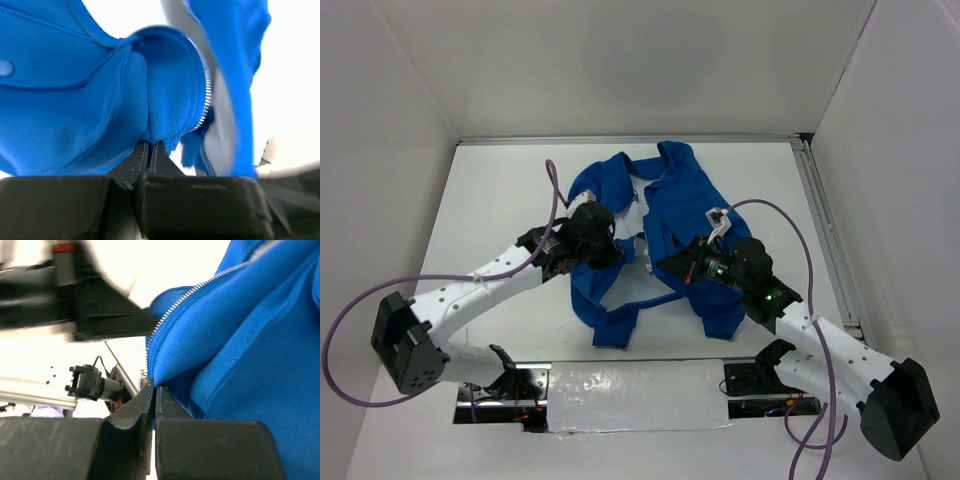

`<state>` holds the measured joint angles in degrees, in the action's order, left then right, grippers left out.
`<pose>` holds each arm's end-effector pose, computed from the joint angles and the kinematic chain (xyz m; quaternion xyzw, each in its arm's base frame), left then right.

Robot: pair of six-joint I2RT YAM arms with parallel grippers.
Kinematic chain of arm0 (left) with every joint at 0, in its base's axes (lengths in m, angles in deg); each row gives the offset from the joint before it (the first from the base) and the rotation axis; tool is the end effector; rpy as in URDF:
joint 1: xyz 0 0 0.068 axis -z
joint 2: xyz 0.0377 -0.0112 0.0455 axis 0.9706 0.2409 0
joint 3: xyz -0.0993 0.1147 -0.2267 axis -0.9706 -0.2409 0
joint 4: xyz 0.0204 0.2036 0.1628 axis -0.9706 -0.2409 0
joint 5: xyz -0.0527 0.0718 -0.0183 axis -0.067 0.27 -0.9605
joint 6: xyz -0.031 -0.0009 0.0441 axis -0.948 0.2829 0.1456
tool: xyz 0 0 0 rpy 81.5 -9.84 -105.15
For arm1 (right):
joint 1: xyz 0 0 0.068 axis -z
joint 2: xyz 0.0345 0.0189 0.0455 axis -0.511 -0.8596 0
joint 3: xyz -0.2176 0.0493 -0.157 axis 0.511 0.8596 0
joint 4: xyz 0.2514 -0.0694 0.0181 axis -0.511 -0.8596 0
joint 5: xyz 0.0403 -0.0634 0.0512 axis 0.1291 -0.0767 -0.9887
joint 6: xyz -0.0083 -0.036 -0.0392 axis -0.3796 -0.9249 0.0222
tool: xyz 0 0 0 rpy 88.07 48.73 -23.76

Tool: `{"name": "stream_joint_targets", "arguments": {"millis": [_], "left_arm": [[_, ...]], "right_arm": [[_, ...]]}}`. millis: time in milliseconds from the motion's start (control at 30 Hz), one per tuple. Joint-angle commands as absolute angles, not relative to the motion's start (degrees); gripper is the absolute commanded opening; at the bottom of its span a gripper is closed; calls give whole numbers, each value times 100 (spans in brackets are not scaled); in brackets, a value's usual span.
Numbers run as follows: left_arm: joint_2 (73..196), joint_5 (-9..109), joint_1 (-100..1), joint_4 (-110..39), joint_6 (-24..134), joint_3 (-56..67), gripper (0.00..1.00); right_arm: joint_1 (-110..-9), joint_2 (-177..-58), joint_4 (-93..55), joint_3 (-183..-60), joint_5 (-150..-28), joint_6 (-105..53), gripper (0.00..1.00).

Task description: Zip up the jacket

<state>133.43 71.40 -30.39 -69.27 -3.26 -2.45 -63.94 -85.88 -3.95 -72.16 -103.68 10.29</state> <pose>0.2026 -0.1958 0.3131 -0.2321 0.8762 -0.2905 0.3066 0.1620 0.1221 0.2551 -0.0608 0.7543 0.5084 0.4110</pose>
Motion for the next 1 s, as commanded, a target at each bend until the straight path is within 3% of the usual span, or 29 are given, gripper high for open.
{"name": "stream_joint_targets", "arguments": {"millis": [0, 267, 467, 700, 800, 967], "left_arm": [[13732, 6653, -3264, -6611, -491, -111, 0], [14049, 6072, -3212, -5952, -26, 187, 0], [13532, 5580, -3185, -5644, 369, -31, 0], [12775, 5290, -3001, -5511, 660, -331, 0], [12669, 5534, -2913, -5906, 625, -217, 0], [12388, 6121, -2930, -6268, 529, -251, 0]], "right_arm": [[-6588, -8308, -166, -7584, -10382, 781, 0], [-6870, -8984, -281, -7629, -9898, 728, 0], [-6878, -9555, -342, -7742, -8731, 798, 0], [-7107, -10047, 1202, -7839, -7376, 877, 0], [-7151, -10118, 1775, -8094, -7209, 825, 0], [-7133, -9469, 1013, -8445, -7103, 245, 0]]}}
